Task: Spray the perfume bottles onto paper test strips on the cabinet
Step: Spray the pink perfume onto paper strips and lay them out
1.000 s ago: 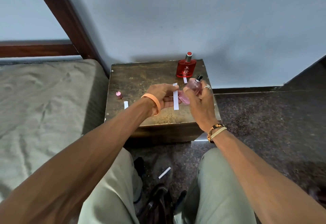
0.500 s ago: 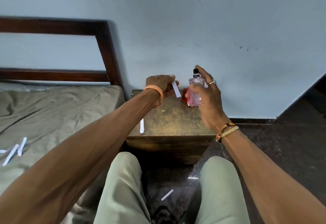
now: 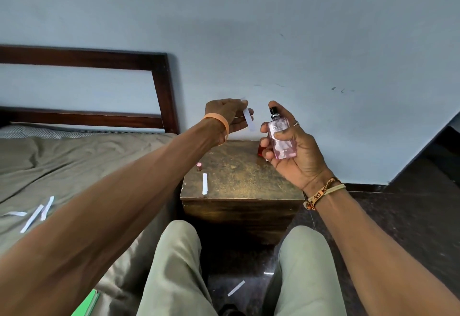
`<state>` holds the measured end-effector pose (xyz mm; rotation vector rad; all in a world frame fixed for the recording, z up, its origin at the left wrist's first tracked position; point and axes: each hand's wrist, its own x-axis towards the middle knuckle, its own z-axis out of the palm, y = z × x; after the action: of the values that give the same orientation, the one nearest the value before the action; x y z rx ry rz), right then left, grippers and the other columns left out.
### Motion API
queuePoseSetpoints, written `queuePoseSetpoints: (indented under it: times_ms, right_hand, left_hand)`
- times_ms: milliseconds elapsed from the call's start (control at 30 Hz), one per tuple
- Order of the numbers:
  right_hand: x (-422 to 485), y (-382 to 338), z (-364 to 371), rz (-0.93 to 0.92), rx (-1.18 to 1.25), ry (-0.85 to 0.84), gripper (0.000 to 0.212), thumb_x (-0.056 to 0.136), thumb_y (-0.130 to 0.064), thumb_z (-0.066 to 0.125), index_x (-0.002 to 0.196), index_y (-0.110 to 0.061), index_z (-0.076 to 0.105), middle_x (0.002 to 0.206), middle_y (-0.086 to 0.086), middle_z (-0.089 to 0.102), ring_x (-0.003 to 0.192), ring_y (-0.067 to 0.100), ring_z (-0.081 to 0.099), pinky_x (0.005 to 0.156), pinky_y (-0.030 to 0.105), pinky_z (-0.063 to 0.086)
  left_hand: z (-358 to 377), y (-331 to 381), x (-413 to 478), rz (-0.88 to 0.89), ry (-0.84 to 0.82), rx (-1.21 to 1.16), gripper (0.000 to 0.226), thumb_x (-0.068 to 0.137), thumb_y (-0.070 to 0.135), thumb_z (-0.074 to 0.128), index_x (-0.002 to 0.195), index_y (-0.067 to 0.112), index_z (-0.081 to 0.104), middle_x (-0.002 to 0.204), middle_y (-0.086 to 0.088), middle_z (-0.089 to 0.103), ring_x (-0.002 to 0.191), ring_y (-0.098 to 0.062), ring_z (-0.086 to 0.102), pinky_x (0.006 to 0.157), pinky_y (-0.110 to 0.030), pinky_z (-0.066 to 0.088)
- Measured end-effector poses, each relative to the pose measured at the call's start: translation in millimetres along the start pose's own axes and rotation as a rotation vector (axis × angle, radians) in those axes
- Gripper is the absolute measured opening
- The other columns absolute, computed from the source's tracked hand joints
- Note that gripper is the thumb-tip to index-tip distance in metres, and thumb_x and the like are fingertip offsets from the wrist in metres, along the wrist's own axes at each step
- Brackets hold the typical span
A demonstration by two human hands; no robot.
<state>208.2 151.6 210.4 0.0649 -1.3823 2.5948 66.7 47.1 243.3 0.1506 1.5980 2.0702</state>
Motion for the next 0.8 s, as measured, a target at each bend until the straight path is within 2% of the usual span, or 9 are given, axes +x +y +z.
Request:
queuePoseSetpoints:
  times_ms: [100, 233, 333, 467, 567, 800]
  right_hand:
    - [0.1, 0.6, 1.6, -0.017, -0.081, 0.052, 0.062, 0.079, -0.003, 0.048, 0.137, -0.021, 0.052, 0.094, 0.009, 0.062, 0.067, 0.019, 0.062, 0.048, 0.024, 0.045]
    - [0.2, 3.5, 2.2, -0.101, -0.336, 0.163, 0.058, 0.085, 0.005, 0.051, 0.136, -0.023, 0.052, 0.095, 0.011, 0.061, 0.057, 0.020, 0.055, 0.044, 0.022, 0.039]
    - [-2.2, 5.4, 3.0, -0.134, -0.432, 0.168, 0.059, 0.086, 0.010, 0.050, 0.135, -0.024, 0.053, 0.097, 0.012, 0.060, 0.056, 0.019, 0.053, 0.043, 0.023, 0.039]
    - [-3.3, 2.9, 2.5, -0.053, -0.197, 0.101, 0.058, 0.084, 0.005, 0.049, 0.136, -0.021, 0.053, 0.100, 0.014, 0.065, 0.063, 0.022, 0.059, 0.046, 0.024, 0.043]
    - [-4.4, 1.0, -2.2, 0.019, -0.035, 0.002, 0.057, 0.087, -0.004, 0.043, 0.142, -0.019, 0.047, 0.112, 0.016, 0.066, 0.071, 0.021, 0.065, 0.050, 0.025, 0.048]
    - [-4.7, 4.0, -12.6, 0.032, 0.056, -0.003, 0.059, 0.089, -0.008, 0.037, 0.147, -0.018, 0.040, 0.111, 0.015, 0.067, 0.061, 0.016, 0.060, 0.043, 0.020, 0.044]
  left_hand:
    - [0.8, -0.9, -1.8, -0.001, -0.010, 0.018, 0.021, 0.088, 0.004, 0.065, 0.107, -0.006, 0.064, 0.084, -0.021, 0.070, 0.070, -0.027, 0.070, 0.056, -0.030, 0.060]
    - [3.0, -2.1, -0.6, -0.002, -0.015, 0.035, 0.016, 0.088, 0.003, 0.064, 0.102, -0.005, 0.064, 0.084, -0.021, 0.069, 0.069, -0.029, 0.069, 0.063, -0.034, 0.061]
    - [5.8, -3.3, 0.4, 0.000, -0.016, 0.036, 0.014, 0.088, 0.003, 0.064, 0.100, -0.005, 0.064, 0.081, -0.021, 0.069, 0.067, -0.029, 0.069, 0.063, -0.035, 0.061]
    - [8.5, -5.6, 1.0, -0.003, -0.014, 0.043, 0.015, 0.088, 0.003, 0.064, 0.101, -0.005, 0.064, 0.082, -0.021, 0.070, 0.067, -0.028, 0.070, 0.061, -0.034, 0.061]
    - [9.3, -6.4, 0.7, -0.002, -0.016, 0.052, 0.019, 0.088, 0.004, 0.065, 0.104, -0.004, 0.064, 0.083, -0.020, 0.070, 0.070, -0.027, 0.069, 0.060, -0.033, 0.061]
    - [8.2, -11.3, 0.4, -0.028, -0.017, 0.065, 0.021, 0.088, 0.004, 0.065, 0.108, -0.005, 0.063, 0.085, -0.021, 0.070, 0.067, -0.025, 0.070, 0.052, -0.029, 0.058]
